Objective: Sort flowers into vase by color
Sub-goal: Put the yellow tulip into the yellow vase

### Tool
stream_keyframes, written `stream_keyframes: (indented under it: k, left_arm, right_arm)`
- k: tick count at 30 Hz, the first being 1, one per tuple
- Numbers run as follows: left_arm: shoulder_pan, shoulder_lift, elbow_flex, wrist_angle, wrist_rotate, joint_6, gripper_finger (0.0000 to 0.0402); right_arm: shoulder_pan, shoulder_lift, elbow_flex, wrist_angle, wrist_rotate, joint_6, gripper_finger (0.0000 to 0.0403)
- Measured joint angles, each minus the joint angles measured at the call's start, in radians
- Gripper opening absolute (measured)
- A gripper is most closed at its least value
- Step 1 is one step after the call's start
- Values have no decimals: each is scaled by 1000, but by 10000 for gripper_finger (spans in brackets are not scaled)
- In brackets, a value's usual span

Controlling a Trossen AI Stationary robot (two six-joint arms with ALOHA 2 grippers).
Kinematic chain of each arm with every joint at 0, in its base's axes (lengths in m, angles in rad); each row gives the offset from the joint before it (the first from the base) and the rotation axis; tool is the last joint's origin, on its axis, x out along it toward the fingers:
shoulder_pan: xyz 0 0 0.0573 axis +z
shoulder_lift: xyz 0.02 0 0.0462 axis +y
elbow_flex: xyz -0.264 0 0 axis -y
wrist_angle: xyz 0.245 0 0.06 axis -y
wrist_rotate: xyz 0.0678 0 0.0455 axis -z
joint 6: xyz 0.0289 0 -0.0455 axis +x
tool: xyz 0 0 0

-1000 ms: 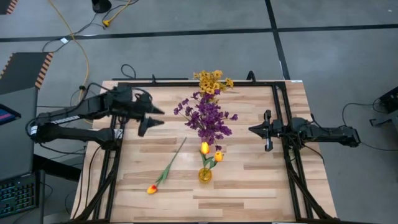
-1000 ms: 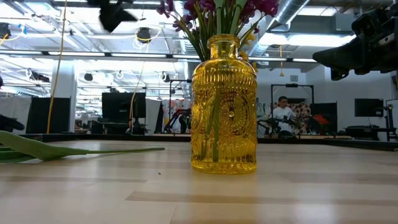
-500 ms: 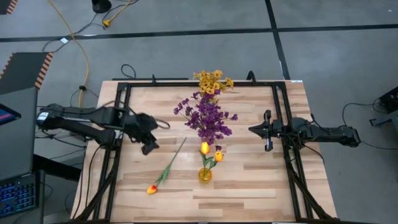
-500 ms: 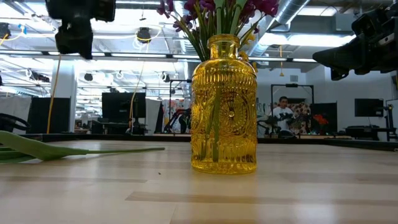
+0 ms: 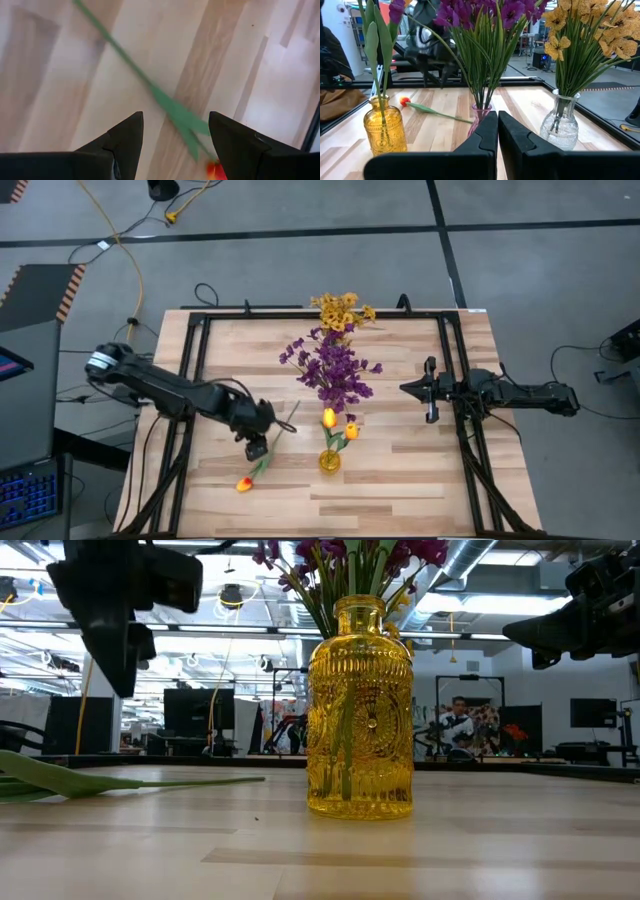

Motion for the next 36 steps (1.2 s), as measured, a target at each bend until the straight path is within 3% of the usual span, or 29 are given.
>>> stream_keyframes:
  k: [7, 18, 24, 30, 36]
  left_arm:
    - [-58, 126, 0, 79, -1, -8, 212]
    - [-88, 190, 0, 105, 57, -239, 212]
    - [-87, 183, 1, 106, 111, -444, 212]
    - [-87, 183, 1, 191, 167, -745, 212]
    - [-89, 183, 1, 250, 133, -896, 212]
  right_arm:
    - [0, 0, 0, 0, 0, 0, 43]
    - [0, 0, 0, 0, 0, 0, 43]
    - [0, 0, 0, 0, 0, 0, 43]
    - [0, 0, 0, 0, 0, 0, 43]
    - [0, 0, 0, 0, 0, 0, 43]
